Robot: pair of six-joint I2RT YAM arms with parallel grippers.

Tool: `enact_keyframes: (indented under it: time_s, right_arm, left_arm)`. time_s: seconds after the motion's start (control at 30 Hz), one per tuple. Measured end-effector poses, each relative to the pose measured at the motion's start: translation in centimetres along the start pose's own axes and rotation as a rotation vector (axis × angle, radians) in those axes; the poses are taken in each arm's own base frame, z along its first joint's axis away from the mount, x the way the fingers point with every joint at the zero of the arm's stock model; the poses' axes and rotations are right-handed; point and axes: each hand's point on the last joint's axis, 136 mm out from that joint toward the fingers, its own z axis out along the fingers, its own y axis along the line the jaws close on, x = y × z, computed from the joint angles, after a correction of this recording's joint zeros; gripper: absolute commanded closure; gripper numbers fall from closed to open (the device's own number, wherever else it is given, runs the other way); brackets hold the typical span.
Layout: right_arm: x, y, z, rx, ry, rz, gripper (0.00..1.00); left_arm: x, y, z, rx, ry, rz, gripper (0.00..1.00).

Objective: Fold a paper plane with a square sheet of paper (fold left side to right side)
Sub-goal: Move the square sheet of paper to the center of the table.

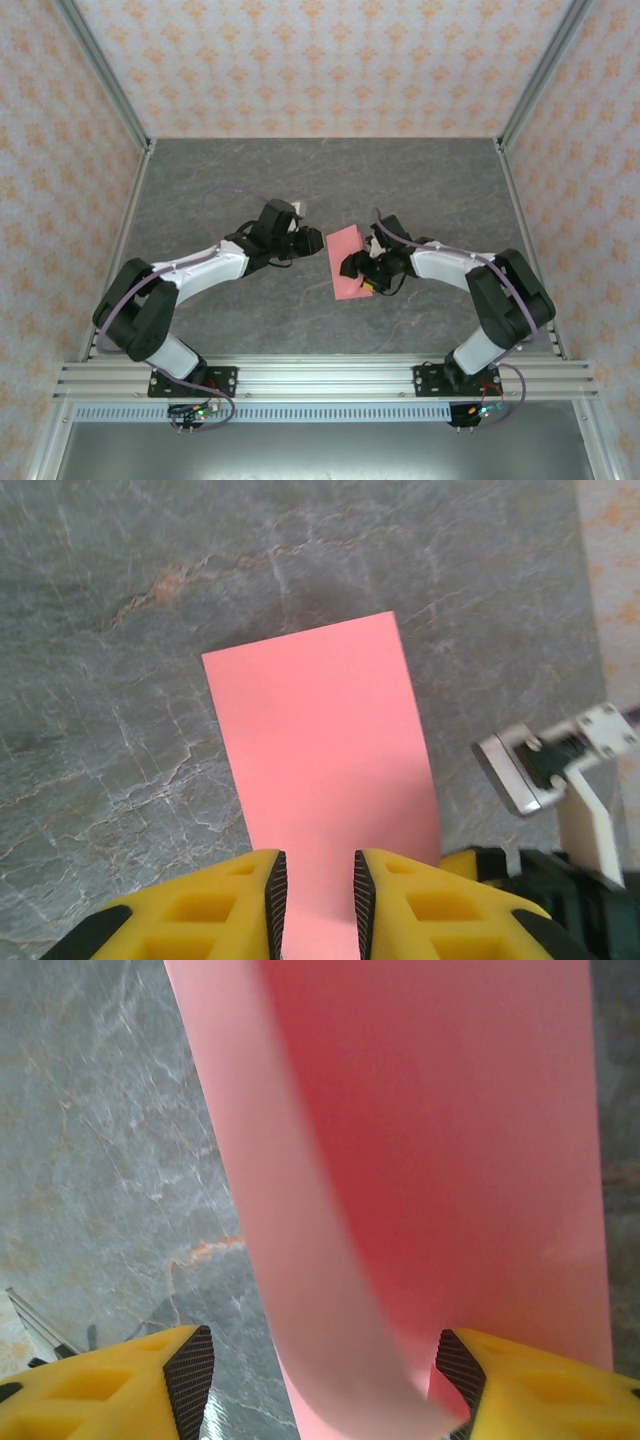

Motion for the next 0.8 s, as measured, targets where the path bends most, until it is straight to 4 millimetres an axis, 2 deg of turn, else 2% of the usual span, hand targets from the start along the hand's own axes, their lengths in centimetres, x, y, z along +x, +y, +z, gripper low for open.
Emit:
enact_keyframes:
  time_s: [0.2,0.4,0.47,0.6,0.73,0.8]
  right_arm:
    - [-2.5,0.9,-1.0,-0.052,-0.030,-0.028,0.36]
    - [-3.2,1.6,-0.9,-0.087,-0.005,-0.068,0.39]
    - [-3.4,1.7,-0.8,-0.089,0.000,-0.075,0.43]
    - [-3.3,1.6,-0.8,-0.084,0.007,-0.076,0.66]
    - [-3.2,1.7,-0.8,-0.088,0.015,-0.050,0.96]
    - [-3.2,1.8,-0.9,-0.093,0.017,-0.034,1.00]
  left_arm:
    - [-0.1,-0.2,-2.3,0.006,-0.044,0.046,0.68]
    - [0.3,0.2,-3.7,-0.010,-0.062,0.077,0.67]
    - [0.3,0.3,-4.1,-0.017,-0.065,0.087,0.67]
    - [0.2,0.3,-4.9,-0.021,-0.084,0.107,0.67]
    - [0.2,0.0,-5.9,-0.013,-0.098,0.126,0.66]
    - [0.2,-0.1,-6.5,-0.012,-0.108,0.145,0.66]
